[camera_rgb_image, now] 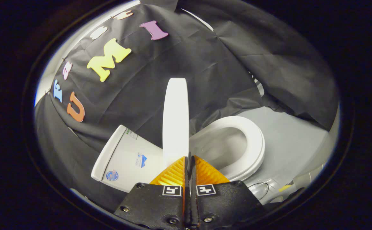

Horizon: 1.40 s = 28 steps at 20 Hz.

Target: Open the toilet lid.

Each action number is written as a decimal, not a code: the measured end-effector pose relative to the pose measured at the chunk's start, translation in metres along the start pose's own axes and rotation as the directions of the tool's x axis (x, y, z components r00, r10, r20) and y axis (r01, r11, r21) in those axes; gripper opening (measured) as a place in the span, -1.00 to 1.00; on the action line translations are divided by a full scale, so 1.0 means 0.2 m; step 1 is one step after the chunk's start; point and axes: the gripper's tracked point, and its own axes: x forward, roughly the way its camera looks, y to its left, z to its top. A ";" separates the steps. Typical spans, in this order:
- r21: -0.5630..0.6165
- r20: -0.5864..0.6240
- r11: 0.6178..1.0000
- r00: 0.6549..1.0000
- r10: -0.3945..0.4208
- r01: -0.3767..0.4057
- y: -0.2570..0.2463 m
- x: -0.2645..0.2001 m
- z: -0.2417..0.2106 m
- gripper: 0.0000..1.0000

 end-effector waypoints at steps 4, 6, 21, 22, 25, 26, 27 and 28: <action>-0.060 0.014 0.998 1.000 -0.012 0.013 0.10 -0.01 0.00 -0.92; -0.101 0.023 0.995 1.000 -0.017 0.020 0.15 -0.02 -0.01 -0.92; -0.359 0.095 0.929 0.994 -0.059 0.090 0.48 -0.04 -0.08 -0.89; -0.379 0.104 0.921 0.993 -0.060 0.095 0.50 -0.04 -0.09 -0.89; -0.429 0.117 0.897 0.991 -0.065 0.109 0.56 -0.04 -0.11 -0.88; -0.442 0.123 0.889 0.990 -0.070 0.118 0.57 -0.03 -0.11 -0.88; -0.449 0.126 0.885 0.990 -0.071 0.120 0.59 -0.03 -0.11 -0.88; -0.459 0.126 0.880 0.990 -0.069 0.120 0.62 -0.04 -0.13 -0.87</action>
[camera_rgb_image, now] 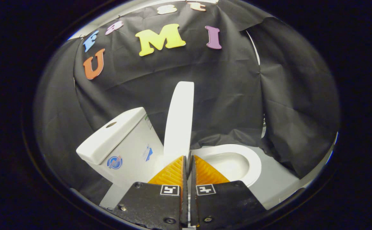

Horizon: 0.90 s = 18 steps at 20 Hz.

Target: Open the toilet lid.

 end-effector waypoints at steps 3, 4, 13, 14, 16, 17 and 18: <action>-0.046 0.004 0.999 1.000 -0.009 0.010 0.06 0.00 0.01 -0.87; -0.061 0.006 0.998 1.000 -0.011 0.012 0.09 0.00 0.00 -0.86; -0.203 0.037 0.979 0.999 -0.018 0.025 0.29 -0.02 -0.01 -0.83; -0.207 0.039 0.978 0.999 -0.019 0.026 0.30 -0.02 -0.01 -0.82; -0.217 0.038 0.976 0.999 -0.018 0.026 0.34 -0.01 -0.02 -0.82; -0.222 0.035 0.975 0.999 -0.014 0.022 0.36 -0.01 -0.02 -0.82; -0.232 0.032 0.973 0.999 -0.008 0.015 0.39 0.00 -0.02 -0.82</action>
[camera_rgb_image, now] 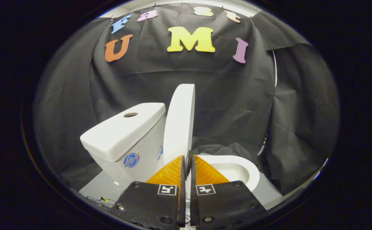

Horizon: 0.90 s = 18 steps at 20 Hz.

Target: Open the toilet lid.

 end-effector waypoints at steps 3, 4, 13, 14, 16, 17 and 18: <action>-0.025 -0.005 1.000 1.000 0.014 -0.014 0.07 0.00 0.00 -0.81; -0.030 -0.003 0.999 1.000 0.018 -0.018 0.07 0.00 0.00 -0.81; -0.108 -0.009 0.993 0.999 0.036 -0.037 0.25 0.02 -0.02 -0.80; -0.126 -0.007 0.992 1.000 0.024 -0.024 0.25 0.03 -0.02 -0.79; -0.148 -0.008 0.989 1.000 0.013 -0.014 0.26 0.03 -0.02 -0.78; -0.159 -0.021 0.987 1.000 0.015 -0.019 0.27 0.02 -0.03 -0.77; -0.170 -0.044 0.985 0.999 0.017 -0.024 0.25 0.02 -0.07 -0.75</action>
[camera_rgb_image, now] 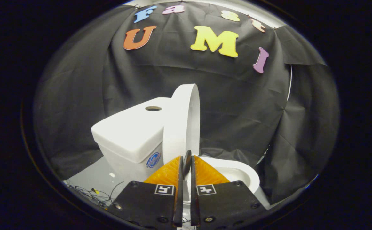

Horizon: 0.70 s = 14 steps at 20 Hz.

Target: Open the toilet lid.

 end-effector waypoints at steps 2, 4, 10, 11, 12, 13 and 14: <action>-0.002 -0.008 0.999 0.999 0.048 -0.048 0.00 -0.02 -0.01 -0.67; -0.014 0.036 0.993 0.993 0.116 -0.115 0.02 -0.08 0.02 -0.55; -0.011 0.263 0.992 0.957 0.125 -0.127 -0.20 -0.41 0.13 0.30; 0.004 0.302 0.992 0.946 0.122 -0.129 -0.26 -0.47 0.16 0.30; 0.013 0.336 0.991 0.934 0.123 -0.135 -0.31 -0.53 0.18 0.30; 0.023 0.359 0.991 0.926 0.117 -0.134 -0.37 -0.58 0.19 0.30; 0.035 0.381 0.991 0.918 0.107 -0.131 -0.44 -0.64 0.18 0.30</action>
